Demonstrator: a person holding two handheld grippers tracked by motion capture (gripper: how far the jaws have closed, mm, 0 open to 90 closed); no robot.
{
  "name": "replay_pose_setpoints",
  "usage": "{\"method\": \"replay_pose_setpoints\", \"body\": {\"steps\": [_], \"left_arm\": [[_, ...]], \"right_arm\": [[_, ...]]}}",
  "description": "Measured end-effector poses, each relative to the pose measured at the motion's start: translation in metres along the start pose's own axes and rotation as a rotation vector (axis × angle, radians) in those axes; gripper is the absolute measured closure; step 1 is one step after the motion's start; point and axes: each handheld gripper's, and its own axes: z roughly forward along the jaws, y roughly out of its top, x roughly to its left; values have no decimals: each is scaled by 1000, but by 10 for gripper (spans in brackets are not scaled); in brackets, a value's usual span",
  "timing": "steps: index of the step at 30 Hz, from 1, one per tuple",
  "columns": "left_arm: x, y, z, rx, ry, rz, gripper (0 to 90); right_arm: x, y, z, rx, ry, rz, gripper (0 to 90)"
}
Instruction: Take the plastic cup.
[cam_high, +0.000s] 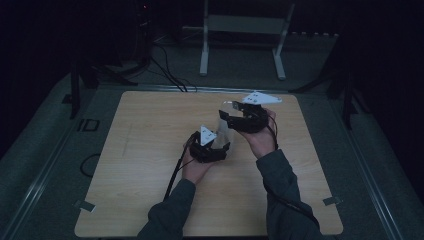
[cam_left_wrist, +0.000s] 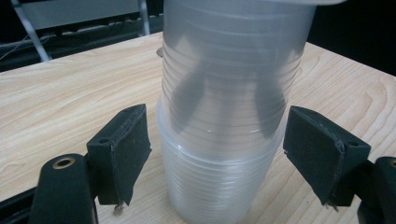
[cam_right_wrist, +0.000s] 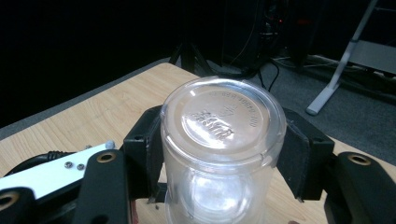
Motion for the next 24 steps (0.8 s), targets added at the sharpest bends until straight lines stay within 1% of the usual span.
{"method": "replay_pose_setpoints", "body": {"steps": [7,10,18,24], "left_arm": [[3,1,-5,-1,-4,-4,243],[4,1,-7,-7,-2,-18,248],[4,1,-9,-3,2,-14,267],[3,1,-10,0,-9,-13,273]], "right_arm": [[2,6,-4,-16,-1,-4,393],[2,9,-5,-23,-2,-5,393],[1,15,-11,-41,-9,1,393],[0,17,-18,-54,-13,-1,393]]}}
